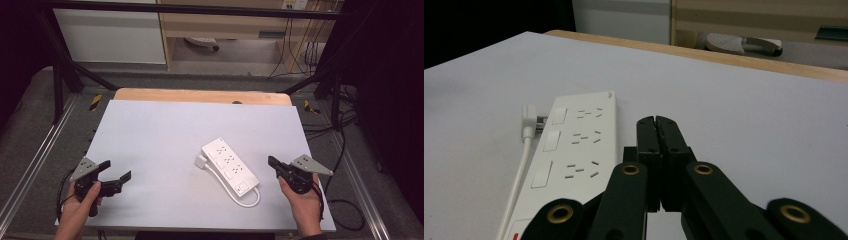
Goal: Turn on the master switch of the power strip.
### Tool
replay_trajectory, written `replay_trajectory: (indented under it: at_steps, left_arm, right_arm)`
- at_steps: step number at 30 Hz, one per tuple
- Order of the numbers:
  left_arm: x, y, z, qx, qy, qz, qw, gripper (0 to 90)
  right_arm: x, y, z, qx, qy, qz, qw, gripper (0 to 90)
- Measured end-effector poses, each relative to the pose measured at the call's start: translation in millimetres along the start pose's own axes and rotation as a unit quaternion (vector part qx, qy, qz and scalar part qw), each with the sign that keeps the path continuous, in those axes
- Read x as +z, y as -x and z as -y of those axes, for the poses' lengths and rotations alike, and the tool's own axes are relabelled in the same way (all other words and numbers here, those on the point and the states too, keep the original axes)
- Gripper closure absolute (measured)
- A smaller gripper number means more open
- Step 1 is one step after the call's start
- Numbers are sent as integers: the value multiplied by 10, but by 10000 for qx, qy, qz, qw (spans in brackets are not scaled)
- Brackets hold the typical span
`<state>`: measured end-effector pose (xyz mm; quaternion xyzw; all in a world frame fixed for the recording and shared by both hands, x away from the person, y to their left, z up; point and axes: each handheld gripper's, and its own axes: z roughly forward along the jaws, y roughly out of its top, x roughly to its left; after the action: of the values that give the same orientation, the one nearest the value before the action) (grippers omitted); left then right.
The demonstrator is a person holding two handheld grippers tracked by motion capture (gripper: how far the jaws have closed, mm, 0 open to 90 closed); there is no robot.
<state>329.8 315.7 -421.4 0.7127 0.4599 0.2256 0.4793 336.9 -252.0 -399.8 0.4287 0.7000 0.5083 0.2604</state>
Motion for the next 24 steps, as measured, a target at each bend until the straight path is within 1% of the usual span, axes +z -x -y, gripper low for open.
replay_trajectory:
  at_steps: [7,15,20,23,24]
  left_arm:
    - [0,1,0,1,6,-2,10000,82]
    - [-4,6,1,5,-7,-4,10000,82]
    - [-5,0,-1,13,5,-18,10000,82]
    - [-6,-4,3,2,-1,-38,10000,82]
    - [-5,0,3,10,-15,-23,10000,82]
  right_arm:
    - [39,-37,17,-25,-82,-74,9999,900]
    - [113,-99,48,-56,-247,-187,9995,900]
    - [171,-137,78,-71,-438,-241,9987,900]
    - [190,-150,89,-55,-491,-254,9985,900]
    - [213,-159,103,-72,-563,-257,9981,900]
